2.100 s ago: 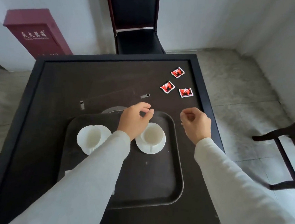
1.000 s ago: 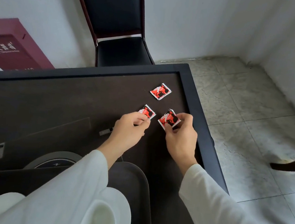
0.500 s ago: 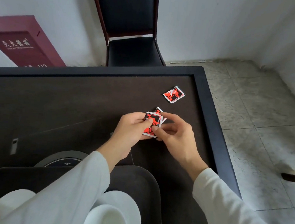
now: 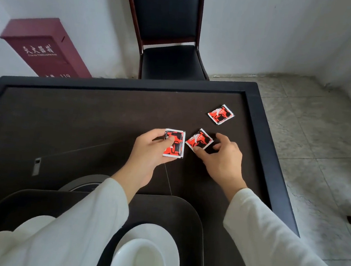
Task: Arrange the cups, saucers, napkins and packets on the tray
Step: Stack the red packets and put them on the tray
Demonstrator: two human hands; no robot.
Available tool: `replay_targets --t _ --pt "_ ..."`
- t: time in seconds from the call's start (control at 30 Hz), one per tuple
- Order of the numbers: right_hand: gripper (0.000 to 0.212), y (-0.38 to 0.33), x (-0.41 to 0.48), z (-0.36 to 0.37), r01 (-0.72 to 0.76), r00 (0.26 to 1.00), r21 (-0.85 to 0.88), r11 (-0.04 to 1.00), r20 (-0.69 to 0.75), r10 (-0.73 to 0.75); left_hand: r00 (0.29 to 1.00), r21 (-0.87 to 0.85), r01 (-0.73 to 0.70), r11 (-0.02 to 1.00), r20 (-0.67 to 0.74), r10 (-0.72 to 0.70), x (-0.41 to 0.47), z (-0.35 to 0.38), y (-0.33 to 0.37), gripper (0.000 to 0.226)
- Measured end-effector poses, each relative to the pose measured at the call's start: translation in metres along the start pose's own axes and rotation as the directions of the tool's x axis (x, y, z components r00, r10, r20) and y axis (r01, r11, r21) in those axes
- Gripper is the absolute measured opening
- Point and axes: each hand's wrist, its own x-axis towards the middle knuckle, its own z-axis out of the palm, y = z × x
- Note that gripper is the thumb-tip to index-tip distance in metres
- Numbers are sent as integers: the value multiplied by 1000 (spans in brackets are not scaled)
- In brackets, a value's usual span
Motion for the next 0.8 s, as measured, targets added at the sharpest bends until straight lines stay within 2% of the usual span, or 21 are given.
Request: replay_targets --t 0.2,0.4,0.5,0.63,0.7,0.8 --pt "80 -2 -3 12 -10 999 -62 998 -49 7 997 -142 72 987 29 -68 -8 -3 4 16" --pt "67 -1 -10 14 24 998 5 1000 -50 -24 993 -195 110 975 56 -101 -13 -8 5 10" --pt "55 1 -16 13 64 995 117 991 -88 -54 994 -187 107 977 57 -98 -15 -9 4 11" --pt "28 2 -20 13 41 995 341 939 -97 -8 994 -182 101 978 47 -94 -17 -12 6 12" --pt "18 0 -20 13 22 998 472 881 -69 13 995 -175 98 980 42 -92 -18 -13 6 12" --pt "14 -7 -22 8 -15 1000 678 735 -7 27 995 -176 102 979 35 -98 -19 -13 6 12"
